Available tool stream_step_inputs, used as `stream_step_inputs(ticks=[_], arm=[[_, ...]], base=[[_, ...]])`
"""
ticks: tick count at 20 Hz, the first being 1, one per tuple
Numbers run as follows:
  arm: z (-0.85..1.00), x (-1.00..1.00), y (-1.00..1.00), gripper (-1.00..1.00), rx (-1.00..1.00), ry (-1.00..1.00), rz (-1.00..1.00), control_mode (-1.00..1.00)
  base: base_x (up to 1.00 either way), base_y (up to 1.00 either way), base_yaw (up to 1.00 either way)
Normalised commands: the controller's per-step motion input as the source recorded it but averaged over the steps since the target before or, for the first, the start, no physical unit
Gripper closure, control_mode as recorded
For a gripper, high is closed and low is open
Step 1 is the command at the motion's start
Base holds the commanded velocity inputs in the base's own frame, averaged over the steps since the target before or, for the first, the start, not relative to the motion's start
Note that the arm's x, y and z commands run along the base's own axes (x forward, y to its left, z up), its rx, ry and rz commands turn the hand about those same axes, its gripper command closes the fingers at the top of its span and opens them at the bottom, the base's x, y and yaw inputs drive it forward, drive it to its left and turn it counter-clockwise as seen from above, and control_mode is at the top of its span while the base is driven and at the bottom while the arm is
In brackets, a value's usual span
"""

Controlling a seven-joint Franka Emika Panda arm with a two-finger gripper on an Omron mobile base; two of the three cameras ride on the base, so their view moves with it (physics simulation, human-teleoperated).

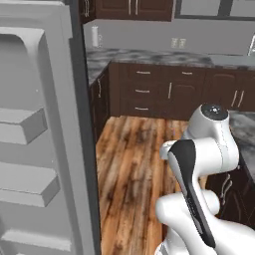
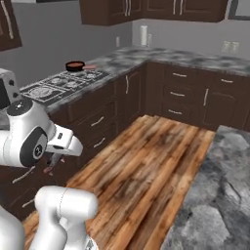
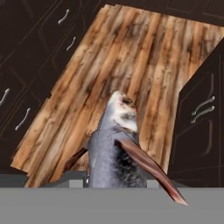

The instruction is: Retrieve the fish from the fridge and place it on the saucepan with marinade on the stove.

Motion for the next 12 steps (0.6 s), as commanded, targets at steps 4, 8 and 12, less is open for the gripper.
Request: stream_step_inputs(ticks=[4,8,12], arm=[[0.0,0.0,0.0,1.0,0.0,0.0,0.0,1.0],[0.0,0.0,0.0,1.0,0.0,0.0,0.0,1.0],[0.0,0.0,0.0,1.0,0.0,0.0,0.0,1.0]], base=[[0.95,-0.48,-0.1],[1.0,-0.47,0.0],[1.0,-0.69,0.02]])
